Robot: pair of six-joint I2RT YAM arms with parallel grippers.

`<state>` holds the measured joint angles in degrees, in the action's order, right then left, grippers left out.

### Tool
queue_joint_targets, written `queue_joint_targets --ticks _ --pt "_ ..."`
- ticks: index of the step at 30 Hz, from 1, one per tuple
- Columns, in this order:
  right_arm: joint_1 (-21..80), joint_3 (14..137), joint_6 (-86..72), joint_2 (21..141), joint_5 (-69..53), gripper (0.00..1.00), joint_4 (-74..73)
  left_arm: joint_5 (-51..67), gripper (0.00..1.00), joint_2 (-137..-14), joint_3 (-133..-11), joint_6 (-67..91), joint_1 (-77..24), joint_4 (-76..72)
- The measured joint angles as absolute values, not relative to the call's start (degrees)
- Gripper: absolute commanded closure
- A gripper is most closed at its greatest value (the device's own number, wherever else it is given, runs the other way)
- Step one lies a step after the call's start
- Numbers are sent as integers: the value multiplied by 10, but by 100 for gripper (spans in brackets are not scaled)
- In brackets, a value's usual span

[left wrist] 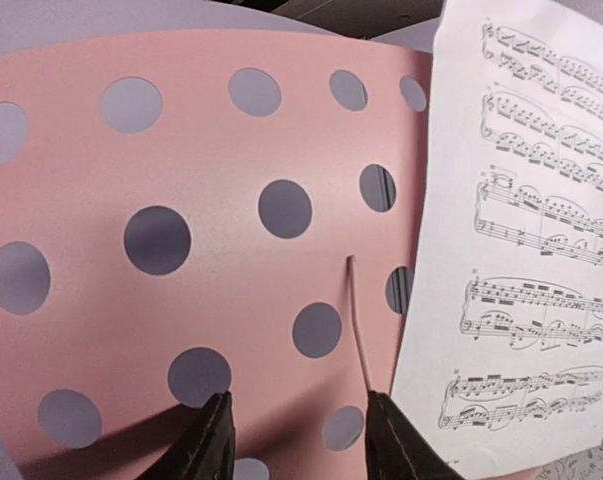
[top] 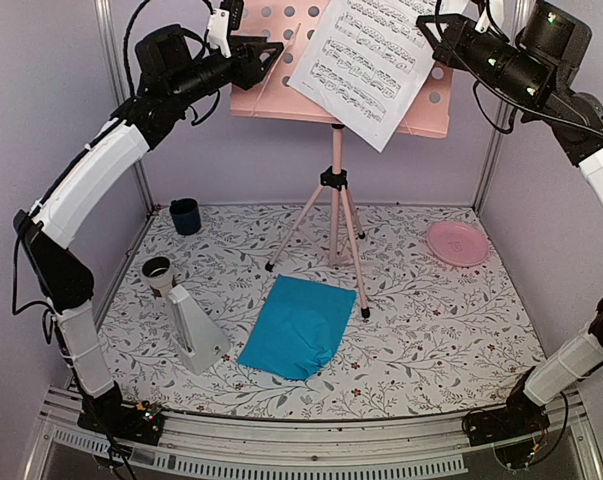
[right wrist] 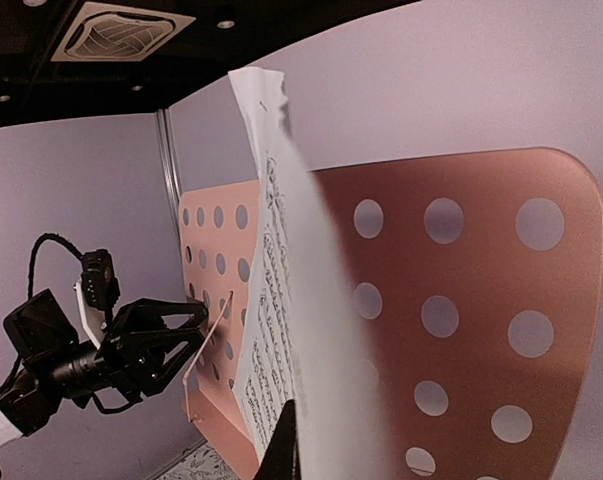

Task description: Set up the instrument practice props

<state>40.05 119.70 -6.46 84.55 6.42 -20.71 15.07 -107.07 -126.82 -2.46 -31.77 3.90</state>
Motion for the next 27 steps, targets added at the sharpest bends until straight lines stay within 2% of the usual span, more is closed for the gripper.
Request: queue_joint_targets --ticks 14,18,22,27 --pt "400 1234 -27 880 107 100 -202 149 57 -1081 -1292 -50 -331 51" --pt "400 1234 -17 888 110 100 -201 143 60 -1085 -1293 -58 -341 52" --pt "400 1234 -3 892 113 100 -201 131 69 -1093 -1293 -68 -348 55" --pt "401 1234 14 894 116 100 -196 110 91 -1096 -1296 -86 -358 60"
